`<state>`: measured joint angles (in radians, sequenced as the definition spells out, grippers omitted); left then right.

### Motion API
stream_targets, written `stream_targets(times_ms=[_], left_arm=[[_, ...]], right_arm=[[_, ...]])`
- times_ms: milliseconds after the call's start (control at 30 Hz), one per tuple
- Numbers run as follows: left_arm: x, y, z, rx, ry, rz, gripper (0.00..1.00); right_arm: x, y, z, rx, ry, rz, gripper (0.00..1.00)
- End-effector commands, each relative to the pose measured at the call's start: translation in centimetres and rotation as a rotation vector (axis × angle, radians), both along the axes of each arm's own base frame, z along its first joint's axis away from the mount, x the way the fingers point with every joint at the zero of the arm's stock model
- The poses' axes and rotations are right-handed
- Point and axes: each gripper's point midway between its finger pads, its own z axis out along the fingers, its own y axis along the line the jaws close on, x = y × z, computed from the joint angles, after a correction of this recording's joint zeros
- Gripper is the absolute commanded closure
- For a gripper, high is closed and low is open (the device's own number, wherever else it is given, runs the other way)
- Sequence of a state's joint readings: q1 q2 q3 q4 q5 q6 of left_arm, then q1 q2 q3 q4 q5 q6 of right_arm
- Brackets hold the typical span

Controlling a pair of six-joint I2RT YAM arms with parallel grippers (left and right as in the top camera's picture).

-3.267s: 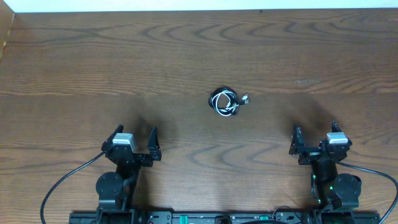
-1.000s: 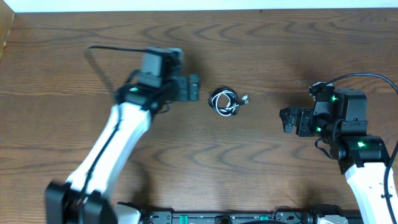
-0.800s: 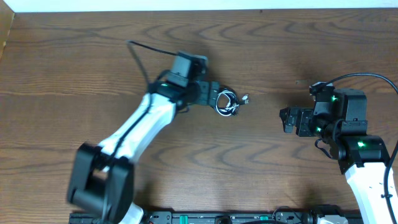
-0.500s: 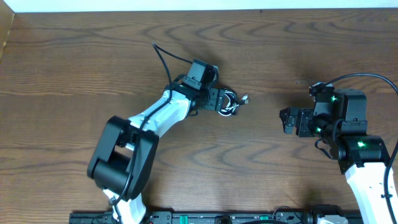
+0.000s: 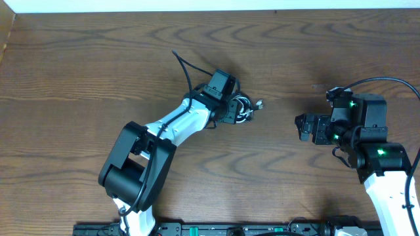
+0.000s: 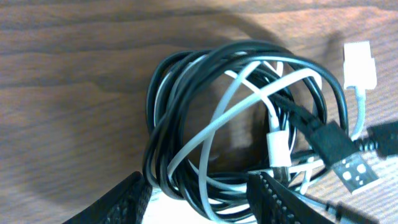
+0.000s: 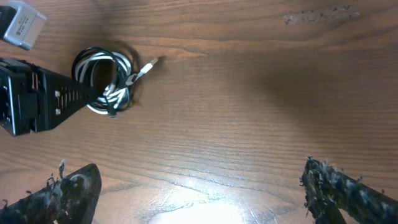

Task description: Untangle cables

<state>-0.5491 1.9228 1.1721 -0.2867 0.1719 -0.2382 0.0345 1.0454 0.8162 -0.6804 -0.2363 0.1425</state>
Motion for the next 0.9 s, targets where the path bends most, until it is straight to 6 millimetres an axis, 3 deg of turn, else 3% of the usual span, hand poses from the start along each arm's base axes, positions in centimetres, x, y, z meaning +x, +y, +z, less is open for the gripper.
stream_targets(times_ms=[0,133,400,467,567,700,867], left_arm=[[0.4,0.6,-0.5,0.044,-0.014,0.029,0.46],[0.4,0.8,-0.7,0.053,-0.011,0.032,0.46],[-1.4,0.3,-1.1,0.026,0.068,0.0,0.91],[-2.1,-0.4,-0.7,-0.017,0.101,-0.023,0.92],[-2.9,-1.7,1.2,-0.122,0.131,-0.064,0.93],[-4.7,-3.5,5.7,-0.332,0.194,-0.142,0.93],[-6.3,-3.0,8.7,-0.441,0.267,-0.158,0.93]], right_arm=[[0.2,0.3,0.8,0.014,-0.013,0.004,0.01],[0.1,0.3,0.6,0.014,-0.004,0.004,0.01],[0.0,0.3,0.6,0.014,0.0,0.004,0.01],[-0.1,0.3,0.5,0.014,0.003,0.004,0.01],[-0.2,0.3,0.5,0.014,0.008,0.004,0.01],[-0.4,0.5,0.3,0.02,0.02,0.01,0.01],[-0.9,1.8,0.4,0.084,0.037,0.059,0.01]])
